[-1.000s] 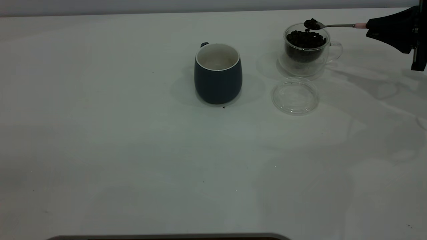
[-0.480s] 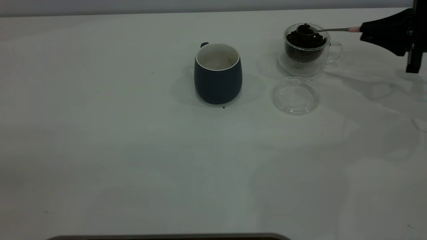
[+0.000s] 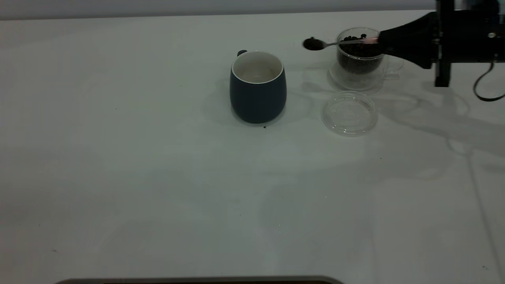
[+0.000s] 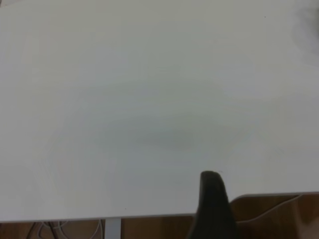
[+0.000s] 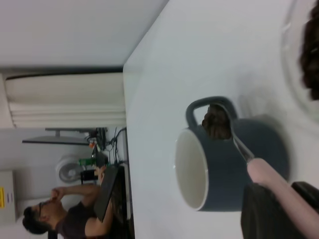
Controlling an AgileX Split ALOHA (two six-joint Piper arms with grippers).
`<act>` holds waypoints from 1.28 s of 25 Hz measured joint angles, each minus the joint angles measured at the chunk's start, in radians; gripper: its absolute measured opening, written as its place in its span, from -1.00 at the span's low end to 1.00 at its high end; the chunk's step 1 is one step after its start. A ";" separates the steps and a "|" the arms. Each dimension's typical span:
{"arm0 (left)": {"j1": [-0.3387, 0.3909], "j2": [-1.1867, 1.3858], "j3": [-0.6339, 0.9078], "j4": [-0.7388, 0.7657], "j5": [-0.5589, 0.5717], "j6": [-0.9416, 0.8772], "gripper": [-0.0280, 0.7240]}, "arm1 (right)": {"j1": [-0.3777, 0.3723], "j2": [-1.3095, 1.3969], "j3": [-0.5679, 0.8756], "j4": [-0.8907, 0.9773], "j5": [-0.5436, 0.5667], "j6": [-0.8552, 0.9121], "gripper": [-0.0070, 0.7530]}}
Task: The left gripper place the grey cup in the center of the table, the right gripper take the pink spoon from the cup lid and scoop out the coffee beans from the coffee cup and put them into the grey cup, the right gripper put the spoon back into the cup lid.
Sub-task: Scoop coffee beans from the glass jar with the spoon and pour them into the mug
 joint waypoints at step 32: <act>0.000 0.000 0.000 0.000 0.000 -0.004 0.63 | 0.160 0.001 -0.012 0.024 -0.071 -0.718 -0.70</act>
